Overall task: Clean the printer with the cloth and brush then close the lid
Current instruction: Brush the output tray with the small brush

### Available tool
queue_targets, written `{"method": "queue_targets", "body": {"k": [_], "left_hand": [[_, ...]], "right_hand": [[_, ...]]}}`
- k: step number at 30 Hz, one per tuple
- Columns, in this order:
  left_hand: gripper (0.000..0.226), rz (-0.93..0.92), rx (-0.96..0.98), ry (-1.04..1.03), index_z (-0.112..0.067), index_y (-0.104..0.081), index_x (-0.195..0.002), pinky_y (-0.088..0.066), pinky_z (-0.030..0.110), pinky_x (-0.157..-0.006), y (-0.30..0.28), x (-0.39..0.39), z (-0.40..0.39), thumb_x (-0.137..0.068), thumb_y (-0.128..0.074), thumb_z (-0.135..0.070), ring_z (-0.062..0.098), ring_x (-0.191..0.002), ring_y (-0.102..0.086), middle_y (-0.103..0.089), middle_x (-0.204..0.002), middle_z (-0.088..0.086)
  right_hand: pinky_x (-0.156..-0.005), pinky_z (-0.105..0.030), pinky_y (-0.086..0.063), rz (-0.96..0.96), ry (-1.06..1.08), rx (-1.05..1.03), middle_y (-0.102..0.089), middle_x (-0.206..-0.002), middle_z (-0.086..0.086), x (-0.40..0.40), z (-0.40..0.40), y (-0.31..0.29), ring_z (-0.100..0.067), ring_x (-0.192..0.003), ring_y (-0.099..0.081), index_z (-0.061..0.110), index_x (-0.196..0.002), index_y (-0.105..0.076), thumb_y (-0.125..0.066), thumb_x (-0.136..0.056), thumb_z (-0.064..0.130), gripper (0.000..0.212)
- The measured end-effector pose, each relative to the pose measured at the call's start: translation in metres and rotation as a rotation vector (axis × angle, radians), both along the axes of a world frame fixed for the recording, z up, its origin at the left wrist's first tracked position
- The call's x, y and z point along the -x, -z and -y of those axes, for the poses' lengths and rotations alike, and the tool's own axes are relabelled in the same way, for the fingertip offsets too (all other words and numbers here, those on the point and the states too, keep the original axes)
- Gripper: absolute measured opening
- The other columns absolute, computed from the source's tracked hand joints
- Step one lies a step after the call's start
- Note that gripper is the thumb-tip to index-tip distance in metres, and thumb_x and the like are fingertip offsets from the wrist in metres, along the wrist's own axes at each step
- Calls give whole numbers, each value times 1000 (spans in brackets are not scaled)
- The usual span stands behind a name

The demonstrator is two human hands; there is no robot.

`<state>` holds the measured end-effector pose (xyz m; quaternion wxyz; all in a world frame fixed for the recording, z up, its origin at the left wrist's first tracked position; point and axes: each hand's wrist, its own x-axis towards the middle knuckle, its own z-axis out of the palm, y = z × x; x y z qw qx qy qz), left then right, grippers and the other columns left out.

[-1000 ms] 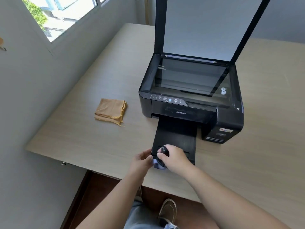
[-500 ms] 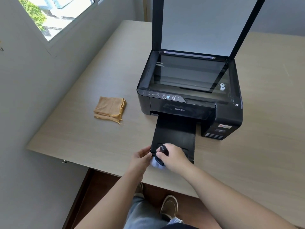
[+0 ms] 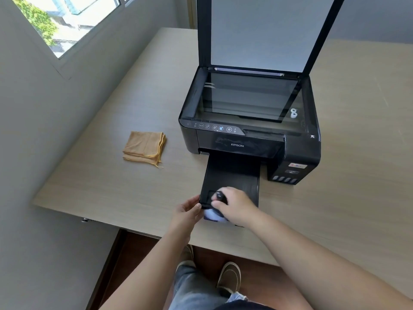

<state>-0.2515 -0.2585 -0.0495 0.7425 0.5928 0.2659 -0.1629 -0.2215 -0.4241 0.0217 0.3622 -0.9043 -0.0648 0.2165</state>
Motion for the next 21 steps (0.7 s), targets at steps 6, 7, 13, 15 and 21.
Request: {"method": "queue_targets", "body": {"k": [6,7,13,15,21], "left_hand": [[31,2,-27,10,-7,-61,-122,-55,25,-78,1,0,-1,-95,-50,3,22,-102,-68,-69,-112,13],[32,4,-23,17,-7,-61,-124,-54,26,-82,2,-1,-1,-96,-49,3,22,-104,-67,-69,-113,12],[32,17,-28,44,-16,-63,-118,-54,25,-84,-2,0,-1,-97,-48,2,17,-103,-68,-70,-112,4],[32,18,-25,43,-16,-63,-119,-54,24,-83,-2,1,-2,-97,-49,1,16,-103,-68,-70,-112,4],[30,13,-13,11,-13,-62,-119,-54,18,-72,-4,2,1,-97,-49,2,12,-96,-67,-69,-109,5]], "right_hand": [[-78,-28,-44,-15,-37,-10,-58,-100,-3,-6,-6,2,-19,-90,-55,17,-92,-60,-56,-88,25,10],[-77,-28,-44,-16,-32,36,-57,-99,-2,-3,7,1,-19,-89,-55,16,-90,-59,-56,-88,24,8],[-59,-29,-37,-53,29,500,-56,-91,-5,25,84,-25,-24,-80,-54,15,-79,-49,-48,-92,22,14],[-62,-29,-36,113,161,359,-55,-89,-3,20,77,-38,-23,-79,-52,17,-79,-50,-51,-91,20,12],[-74,-30,-45,131,139,123,-54,-96,2,-5,10,-18,-20,-87,-54,18,-96,-63,-54,-89,21,11]]}}
